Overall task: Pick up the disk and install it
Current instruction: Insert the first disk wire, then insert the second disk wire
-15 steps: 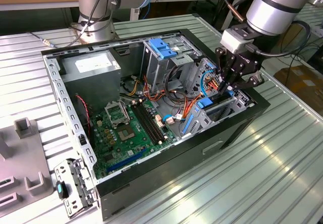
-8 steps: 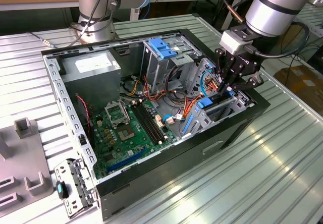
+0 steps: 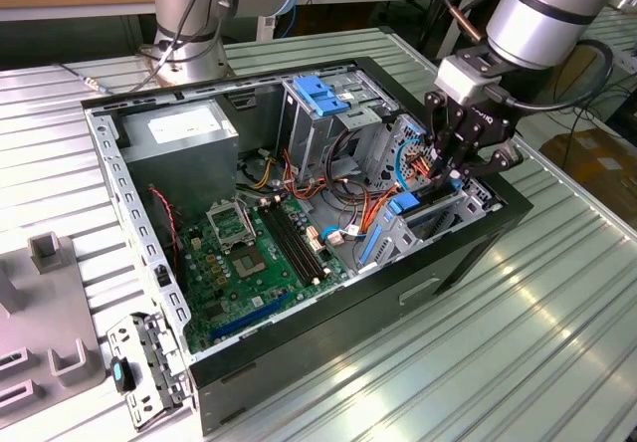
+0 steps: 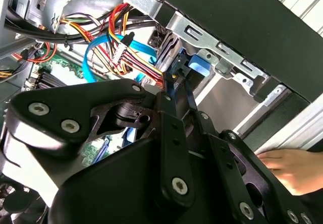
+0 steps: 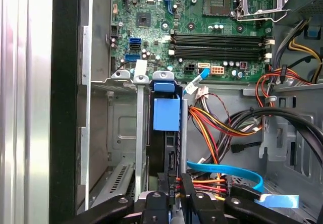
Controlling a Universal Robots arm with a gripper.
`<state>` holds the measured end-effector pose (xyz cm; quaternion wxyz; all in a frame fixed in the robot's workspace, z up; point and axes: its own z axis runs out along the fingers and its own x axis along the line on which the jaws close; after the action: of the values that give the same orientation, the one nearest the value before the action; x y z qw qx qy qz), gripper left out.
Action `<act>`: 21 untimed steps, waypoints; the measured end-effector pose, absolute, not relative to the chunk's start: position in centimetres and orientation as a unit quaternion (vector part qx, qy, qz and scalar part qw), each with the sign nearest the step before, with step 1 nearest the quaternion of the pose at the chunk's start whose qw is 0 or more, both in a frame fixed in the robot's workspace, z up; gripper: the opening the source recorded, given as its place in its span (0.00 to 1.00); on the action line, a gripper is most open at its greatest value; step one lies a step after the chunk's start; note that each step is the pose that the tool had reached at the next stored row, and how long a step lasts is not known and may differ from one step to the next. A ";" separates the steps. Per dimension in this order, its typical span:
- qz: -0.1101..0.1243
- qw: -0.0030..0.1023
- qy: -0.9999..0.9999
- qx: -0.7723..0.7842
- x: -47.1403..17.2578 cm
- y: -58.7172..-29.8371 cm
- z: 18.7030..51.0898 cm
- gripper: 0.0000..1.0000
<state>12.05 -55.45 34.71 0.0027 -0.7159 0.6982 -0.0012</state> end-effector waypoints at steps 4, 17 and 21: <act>-0.001 0.003 0.698 -0.716 12.0 -55.5 35.3 0.23; -0.001 0.003 0.698 -0.716 12.0 -55.5 35.3 0.11; -0.001 0.003 0.698 -0.716 11.8 -55.5 35.3 0.11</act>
<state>11.76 -55.46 35.28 0.0028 -0.7159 0.6982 -0.0012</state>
